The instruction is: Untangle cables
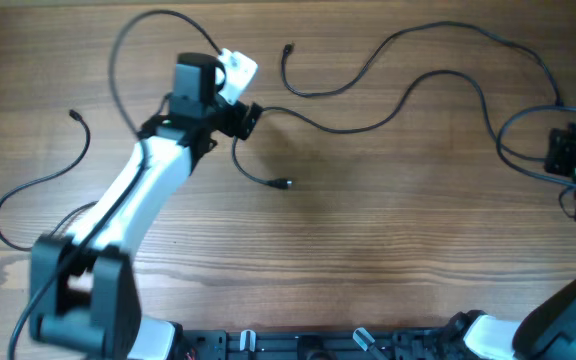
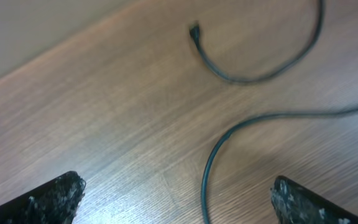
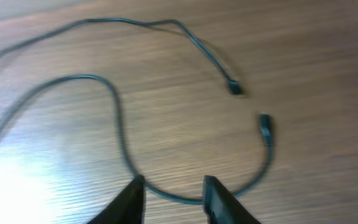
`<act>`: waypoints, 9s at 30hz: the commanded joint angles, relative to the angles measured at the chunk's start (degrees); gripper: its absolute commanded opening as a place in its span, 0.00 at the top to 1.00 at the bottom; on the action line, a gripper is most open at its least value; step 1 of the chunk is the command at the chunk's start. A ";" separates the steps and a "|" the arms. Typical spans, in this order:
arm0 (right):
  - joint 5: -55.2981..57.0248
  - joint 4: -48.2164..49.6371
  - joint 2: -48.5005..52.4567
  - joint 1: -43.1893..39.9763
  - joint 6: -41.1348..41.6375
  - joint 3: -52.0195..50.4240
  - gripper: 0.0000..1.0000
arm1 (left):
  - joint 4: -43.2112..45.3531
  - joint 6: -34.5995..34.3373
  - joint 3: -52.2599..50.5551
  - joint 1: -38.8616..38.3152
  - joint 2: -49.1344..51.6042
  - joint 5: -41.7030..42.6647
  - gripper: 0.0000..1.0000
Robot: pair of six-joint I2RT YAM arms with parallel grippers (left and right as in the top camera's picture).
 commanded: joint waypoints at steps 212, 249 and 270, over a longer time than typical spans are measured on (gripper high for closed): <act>4.98 43.28 9.73 66.62 69.66 0.70 0.43 | 22.18 -17.86 0.24 6.43 13.14 86.71 0.96; -24.59 27.89 9.11 50.88 61.35 0.70 0.96 | -13.29 -30.29 0.24 14.60 10.03 32.26 0.07; -20.87 20.92 9.14 50.88 48.26 0.70 0.96 | -47.01 -12.74 0.13 14.67 -3.58 -3.21 0.03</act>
